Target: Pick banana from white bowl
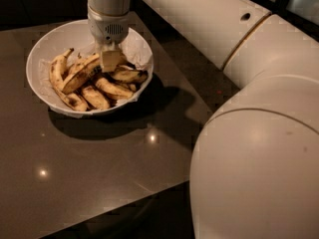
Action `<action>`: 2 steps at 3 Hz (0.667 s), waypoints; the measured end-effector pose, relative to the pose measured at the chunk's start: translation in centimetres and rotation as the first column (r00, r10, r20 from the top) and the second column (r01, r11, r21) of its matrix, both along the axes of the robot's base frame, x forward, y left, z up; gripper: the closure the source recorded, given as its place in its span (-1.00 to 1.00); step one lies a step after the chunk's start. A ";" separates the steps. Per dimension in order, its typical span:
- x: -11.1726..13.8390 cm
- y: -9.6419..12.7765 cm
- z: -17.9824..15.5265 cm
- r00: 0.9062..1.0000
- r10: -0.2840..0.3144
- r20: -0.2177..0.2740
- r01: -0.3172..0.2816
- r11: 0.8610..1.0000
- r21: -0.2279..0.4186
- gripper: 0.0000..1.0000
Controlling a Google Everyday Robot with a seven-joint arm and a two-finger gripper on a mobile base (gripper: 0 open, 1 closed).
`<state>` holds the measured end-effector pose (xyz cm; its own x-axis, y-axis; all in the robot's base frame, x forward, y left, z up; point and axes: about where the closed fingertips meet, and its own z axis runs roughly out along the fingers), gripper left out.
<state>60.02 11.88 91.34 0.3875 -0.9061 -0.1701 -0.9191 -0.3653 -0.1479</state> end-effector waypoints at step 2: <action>0.4 0.5 0.0 1.000 -0.004 0.009 0.004 1.000 0.015 1.00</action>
Offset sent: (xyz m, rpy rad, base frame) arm 0.0000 0.0000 0.0000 0.0000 0.0000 0.0000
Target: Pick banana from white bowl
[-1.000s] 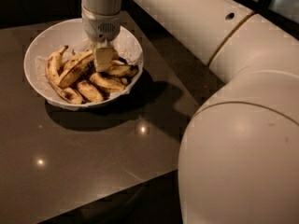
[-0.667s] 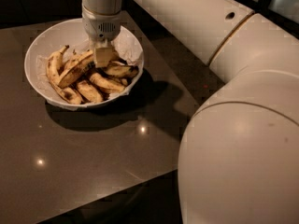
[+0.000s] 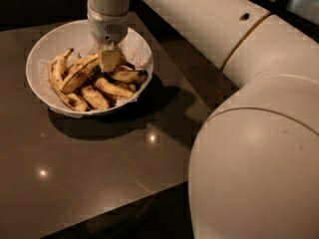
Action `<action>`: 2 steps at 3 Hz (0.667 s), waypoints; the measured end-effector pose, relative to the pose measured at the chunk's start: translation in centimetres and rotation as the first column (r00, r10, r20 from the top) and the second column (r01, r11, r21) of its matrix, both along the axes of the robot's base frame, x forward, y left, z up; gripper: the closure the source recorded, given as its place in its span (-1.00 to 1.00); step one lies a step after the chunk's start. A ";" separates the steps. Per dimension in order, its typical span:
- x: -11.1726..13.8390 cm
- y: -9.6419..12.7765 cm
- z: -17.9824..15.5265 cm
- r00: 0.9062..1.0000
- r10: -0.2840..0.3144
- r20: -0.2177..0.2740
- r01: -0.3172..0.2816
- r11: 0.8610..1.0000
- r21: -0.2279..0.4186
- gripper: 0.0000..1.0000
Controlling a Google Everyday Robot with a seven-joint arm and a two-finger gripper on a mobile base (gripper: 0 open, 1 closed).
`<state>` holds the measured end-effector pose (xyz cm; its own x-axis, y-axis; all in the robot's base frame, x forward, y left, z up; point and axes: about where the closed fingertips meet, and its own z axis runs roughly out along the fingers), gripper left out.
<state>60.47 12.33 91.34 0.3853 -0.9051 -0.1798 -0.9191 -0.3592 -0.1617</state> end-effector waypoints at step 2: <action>-0.6 0.3 3.1 1.000 0.012 0.022 -0.012 1.000 -0.015 1.00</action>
Offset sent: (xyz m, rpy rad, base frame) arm -0.0286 -0.0154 0.0526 -0.0888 0.0227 0.0247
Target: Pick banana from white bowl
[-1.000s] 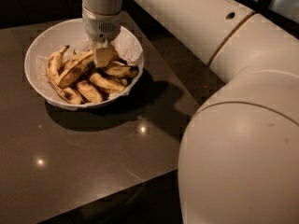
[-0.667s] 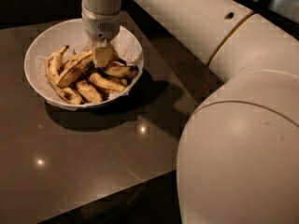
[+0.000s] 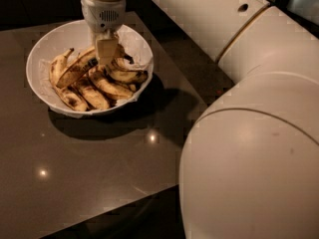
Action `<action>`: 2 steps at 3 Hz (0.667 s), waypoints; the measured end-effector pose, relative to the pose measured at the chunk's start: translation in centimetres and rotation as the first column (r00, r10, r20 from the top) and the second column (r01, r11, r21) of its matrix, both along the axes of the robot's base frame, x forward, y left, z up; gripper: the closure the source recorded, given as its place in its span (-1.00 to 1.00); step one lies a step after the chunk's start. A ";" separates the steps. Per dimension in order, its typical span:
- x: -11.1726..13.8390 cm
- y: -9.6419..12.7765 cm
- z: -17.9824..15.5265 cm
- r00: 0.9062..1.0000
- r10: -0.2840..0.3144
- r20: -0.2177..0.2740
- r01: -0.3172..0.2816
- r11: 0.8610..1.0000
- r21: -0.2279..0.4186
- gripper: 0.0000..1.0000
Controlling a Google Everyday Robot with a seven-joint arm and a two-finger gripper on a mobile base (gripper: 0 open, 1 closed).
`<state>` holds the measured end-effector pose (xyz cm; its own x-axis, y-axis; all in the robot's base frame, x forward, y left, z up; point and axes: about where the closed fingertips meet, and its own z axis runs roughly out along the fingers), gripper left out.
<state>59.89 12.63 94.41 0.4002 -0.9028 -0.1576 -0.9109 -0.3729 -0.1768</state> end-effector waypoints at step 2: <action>-1.4 0.2 2.6 0.999 0.040 0.012 -0.041 0.997 0.068 1.00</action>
Offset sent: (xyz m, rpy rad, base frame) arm -0.0456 -0.0249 0.0331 0.0847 0.0655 0.0824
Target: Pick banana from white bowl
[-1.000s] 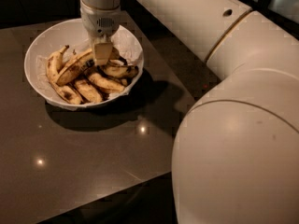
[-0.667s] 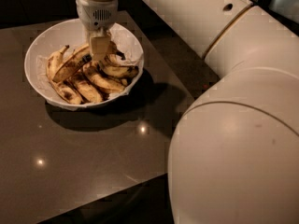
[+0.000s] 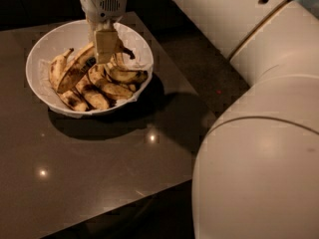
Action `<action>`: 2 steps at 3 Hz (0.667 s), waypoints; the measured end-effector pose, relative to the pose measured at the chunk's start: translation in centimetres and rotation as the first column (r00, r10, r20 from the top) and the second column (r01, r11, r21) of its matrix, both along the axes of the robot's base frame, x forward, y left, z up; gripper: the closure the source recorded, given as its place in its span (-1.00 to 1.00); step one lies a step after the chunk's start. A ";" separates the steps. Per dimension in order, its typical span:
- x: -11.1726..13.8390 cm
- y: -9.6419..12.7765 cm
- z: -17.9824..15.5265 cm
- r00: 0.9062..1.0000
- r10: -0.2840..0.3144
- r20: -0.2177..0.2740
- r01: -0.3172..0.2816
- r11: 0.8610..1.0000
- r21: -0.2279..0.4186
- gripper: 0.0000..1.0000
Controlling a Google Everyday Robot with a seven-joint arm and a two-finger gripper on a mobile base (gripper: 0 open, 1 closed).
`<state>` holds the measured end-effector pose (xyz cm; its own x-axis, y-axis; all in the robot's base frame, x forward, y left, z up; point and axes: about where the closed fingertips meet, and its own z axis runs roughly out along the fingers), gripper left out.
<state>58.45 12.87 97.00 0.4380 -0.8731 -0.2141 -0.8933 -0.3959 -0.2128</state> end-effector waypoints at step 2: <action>-5.0 -3.5 0.4 0.999 0.040 -0.029 -0.033 0.978 0.204 1.00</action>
Offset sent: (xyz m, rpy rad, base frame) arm -0.0862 -0.0758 -0.0031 0.3090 0.0713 0.0139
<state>53.46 9.41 97.39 0.4585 -0.7935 -0.4002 -0.8869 -0.3798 -0.2630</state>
